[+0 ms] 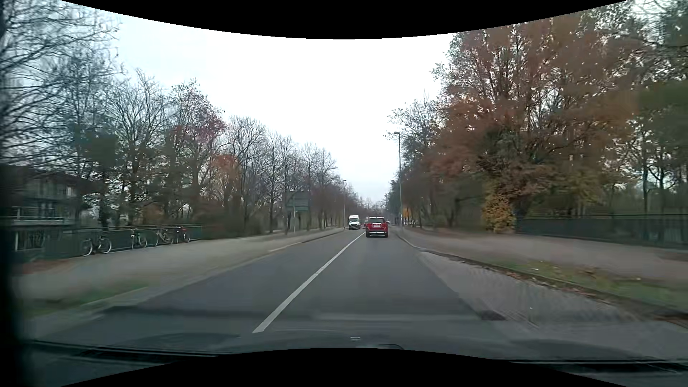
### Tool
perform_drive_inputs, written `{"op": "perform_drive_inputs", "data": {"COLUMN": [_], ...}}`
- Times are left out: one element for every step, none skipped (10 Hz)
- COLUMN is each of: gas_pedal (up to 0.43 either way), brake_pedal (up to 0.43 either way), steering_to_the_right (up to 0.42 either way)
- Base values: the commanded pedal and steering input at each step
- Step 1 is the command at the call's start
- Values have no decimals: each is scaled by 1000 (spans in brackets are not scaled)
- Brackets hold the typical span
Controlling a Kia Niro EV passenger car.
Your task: Follow the waypoints while adhering to traffic rules and regulations
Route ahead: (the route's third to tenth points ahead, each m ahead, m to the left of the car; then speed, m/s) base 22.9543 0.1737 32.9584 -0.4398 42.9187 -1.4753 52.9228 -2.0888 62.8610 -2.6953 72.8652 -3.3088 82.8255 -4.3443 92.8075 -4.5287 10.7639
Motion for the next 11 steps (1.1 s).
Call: {"op": "perform_drive_inputs", "data": {"gas_pedal": [138, 138, 138, 138, 138, 138, 138, 138, 138, 138, 138], "brake_pedal": [0, 0, 0, 0, 0, 0, 0, 0, 0, 0, 0], "steering_to_the_right": [14, 18, 18, 18, 19, 19, 19, 19, 19, 16, 12]}}
